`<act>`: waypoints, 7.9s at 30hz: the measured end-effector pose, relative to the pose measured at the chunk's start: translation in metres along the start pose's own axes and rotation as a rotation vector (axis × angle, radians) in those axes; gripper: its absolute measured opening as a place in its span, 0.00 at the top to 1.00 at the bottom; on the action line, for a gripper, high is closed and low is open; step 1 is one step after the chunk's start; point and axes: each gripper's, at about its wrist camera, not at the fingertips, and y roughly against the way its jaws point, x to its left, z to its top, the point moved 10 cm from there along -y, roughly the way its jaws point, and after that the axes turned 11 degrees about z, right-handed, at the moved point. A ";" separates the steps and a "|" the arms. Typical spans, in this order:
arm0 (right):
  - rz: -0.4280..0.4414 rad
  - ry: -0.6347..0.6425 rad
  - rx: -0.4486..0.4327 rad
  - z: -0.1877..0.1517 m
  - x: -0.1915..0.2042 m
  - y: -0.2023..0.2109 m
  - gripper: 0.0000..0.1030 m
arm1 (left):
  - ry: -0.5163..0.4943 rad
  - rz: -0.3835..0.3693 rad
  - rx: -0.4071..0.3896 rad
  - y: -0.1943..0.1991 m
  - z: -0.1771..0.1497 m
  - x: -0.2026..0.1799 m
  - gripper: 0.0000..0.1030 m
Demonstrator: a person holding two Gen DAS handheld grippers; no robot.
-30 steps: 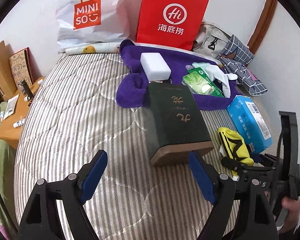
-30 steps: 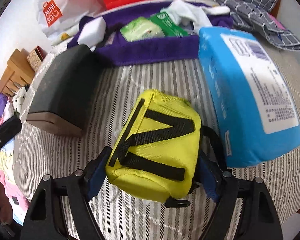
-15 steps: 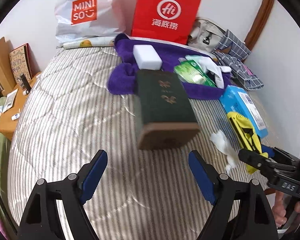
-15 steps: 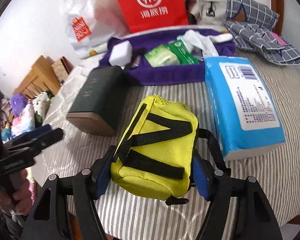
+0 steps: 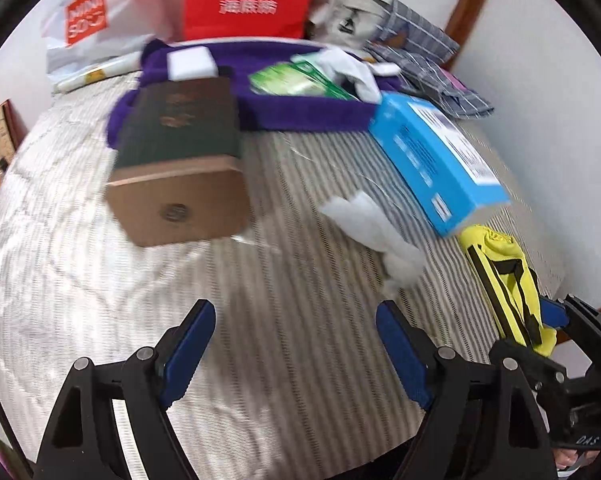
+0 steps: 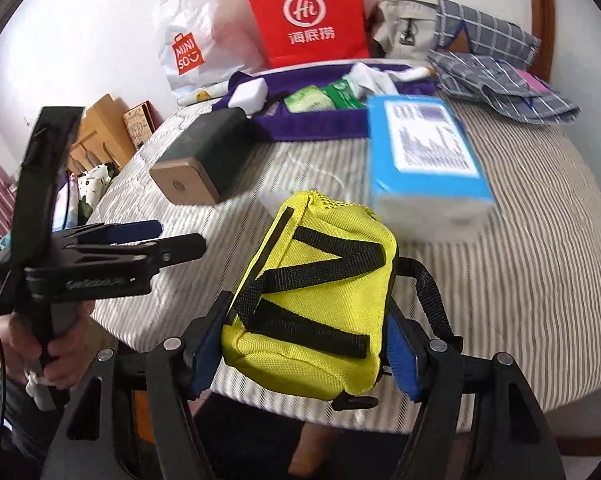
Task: Organize soft objects
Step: 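Grasp the crumpled white tissue with the left gripper while the right gripper holds the pouch, then carry the white tissue and yellow pouch over the purple towel with both grippers, then lower the pouch and white tissue onto the towel and open both grippers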
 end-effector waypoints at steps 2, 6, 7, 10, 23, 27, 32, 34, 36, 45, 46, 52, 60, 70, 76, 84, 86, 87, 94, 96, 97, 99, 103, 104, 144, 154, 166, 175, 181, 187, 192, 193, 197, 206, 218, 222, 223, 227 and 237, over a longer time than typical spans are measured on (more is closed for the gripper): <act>-0.034 0.004 0.000 -0.010 -0.013 0.004 0.32 | -0.023 0.007 0.014 -0.007 -0.002 -0.011 0.21; -0.070 -0.012 0.001 -0.023 -0.036 0.008 0.32 | -0.053 -0.005 0.023 -0.016 -0.002 -0.032 0.21; -0.071 -0.026 -0.002 -0.025 -0.043 0.009 0.32 | -0.055 -0.007 0.026 -0.019 -0.001 -0.036 0.21; -0.085 -0.050 -0.011 -0.026 -0.060 0.012 0.32 | -0.071 0.012 0.017 -0.023 0.001 -0.047 0.21; -0.093 -0.050 -0.008 -0.019 -0.087 0.002 0.32 | -0.160 0.126 -0.033 -0.035 0.021 -0.072 0.43; -0.087 -0.043 -0.006 -0.016 -0.085 0.000 0.32 | -0.151 0.138 -0.043 -0.035 0.028 -0.070 0.71; -0.083 -0.036 -0.006 -0.015 -0.081 0.000 0.32 | -0.130 0.112 -0.024 -0.034 0.028 -0.064 0.80; -0.085 -0.036 -0.009 -0.015 -0.080 0.001 0.32 | -0.128 0.116 -0.021 -0.032 0.025 -0.062 0.80; -0.085 -0.037 -0.010 -0.015 -0.079 0.001 0.32 | -0.123 0.119 -0.019 -0.030 0.021 -0.058 0.80; -0.095 -0.021 -0.030 -0.014 -0.066 0.010 0.32 | -0.059 0.123 -0.022 -0.015 0.004 -0.032 0.80; -0.098 -0.019 -0.034 -0.014 -0.064 0.012 0.32 | -0.052 0.122 -0.025 -0.013 0.003 -0.029 0.80; -0.099 -0.020 -0.060 -0.013 -0.054 0.024 0.32 | -0.005 0.131 -0.046 0.003 -0.002 -0.009 0.80; -0.111 -0.009 -0.125 0.001 -0.035 0.052 0.32 | 0.068 0.104 -0.067 0.030 -0.005 0.011 0.80; -0.106 -0.019 -0.171 0.024 -0.022 0.076 0.32 | 0.122 0.109 -0.140 0.072 0.011 0.034 0.80; -0.113 -0.009 -0.195 0.040 -0.018 0.091 0.32 | 0.154 0.108 -0.179 0.094 0.022 0.046 0.80; -0.081 0.010 -0.221 0.068 -0.009 0.108 0.32 | 0.180 0.112 -0.246 0.122 0.048 0.050 0.80; -0.084 0.018 -0.224 0.074 -0.008 0.111 0.32 | 0.182 0.110 -0.259 0.126 0.055 0.050 0.80; -0.086 0.022 -0.224 0.077 -0.007 0.112 0.32 | 0.182 0.110 -0.264 0.128 0.058 0.049 0.80; -0.081 0.034 -0.232 0.101 -0.005 0.116 0.32 | 0.182 0.118 -0.293 0.141 0.080 0.051 0.80; -0.081 0.041 -0.235 0.108 -0.005 0.116 0.32 | 0.186 0.120 -0.299 0.143 0.086 0.054 0.80; -0.082 0.044 -0.236 0.112 -0.004 0.116 0.32 | 0.188 0.123 -0.303 0.145 0.089 0.055 0.80; -0.082 0.049 -0.243 0.119 -0.004 0.116 0.32 | 0.185 0.128 -0.312 0.148 0.095 0.058 0.80; -0.085 0.059 -0.253 0.135 -0.003 0.116 0.32 | 0.195 0.133 -0.320 0.150 0.108 0.064 0.80; -0.085 0.060 -0.255 0.138 -0.003 0.116 0.32 | 0.194 0.135 -0.320 0.150 0.112 0.066 0.80; -0.073 0.099 -0.186 0.225 -0.026 0.035 0.32 | 0.122 0.160 -0.232 0.085 0.196 0.068 0.79; -0.055 0.124 -0.163 0.245 -0.023 0.003 0.32 | 0.125 0.172 -0.195 0.059 0.208 0.079 0.79; -0.008 0.157 -0.084 0.266 -0.019 -0.042 0.32 | 0.178 0.159 -0.158 0.024 0.219 0.101 0.79; 0.012 0.169 -0.022 0.285 -0.023 -0.085 0.32 | 0.200 0.133 -0.117 -0.010 0.230 0.107 0.79; 0.020 0.155 0.038 0.286 -0.036 -0.119 0.32 | 0.204 0.133 -0.097 -0.028 0.236 0.113 0.79; 0.028 0.126 0.082 0.287 -0.052 -0.146 0.32 | 0.205 0.130 -0.093 -0.041 0.246 0.115 0.79; 0.033 0.147 0.127 0.279 -0.054 -0.165 0.32 | 0.206 0.103 -0.082 -0.053 0.251 0.109 0.79; 0.047 0.152 0.139 0.277 -0.053 -0.169 0.32 | 0.203 0.100 -0.081 -0.055 0.253 0.108 0.79; 0.055 0.136 0.155 0.273 -0.057 -0.176 0.31 | 0.193 0.084 -0.074 -0.064 0.258 0.099 0.79; 0.057 0.123 0.191 0.267 -0.063 -0.182 0.27 | 0.162 0.043 -0.036 -0.087 0.261 0.075 0.79; 0.075 0.115 0.123 0.275 -0.061 -0.160 0.26 | 0.116 0.027 -0.010 -0.103 0.258 0.057 0.79; 0.053 0.115 0.053 0.284 -0.066 -0.141 0.26 | 0.089 0.035 -0.001 -0.106 0.258 0.051 0.79; 0.046 0.110 0.035 0.286 -0.068 -0.136 0.26 | 0.084 0.036 0.003 -0.107 0.258 0.050 0.79; 0.009 0.096 -0.003 0.290 -0.077 -0.120 0.26 | 0.055 0.051 0.016 -0.113 0.256 0.043 0.79; -0.023 0.036 -0.002 0.272 -0.097 -0.116 0.26 | 0.047 0.050 0.064 -0.122 0.250 0.038 0.53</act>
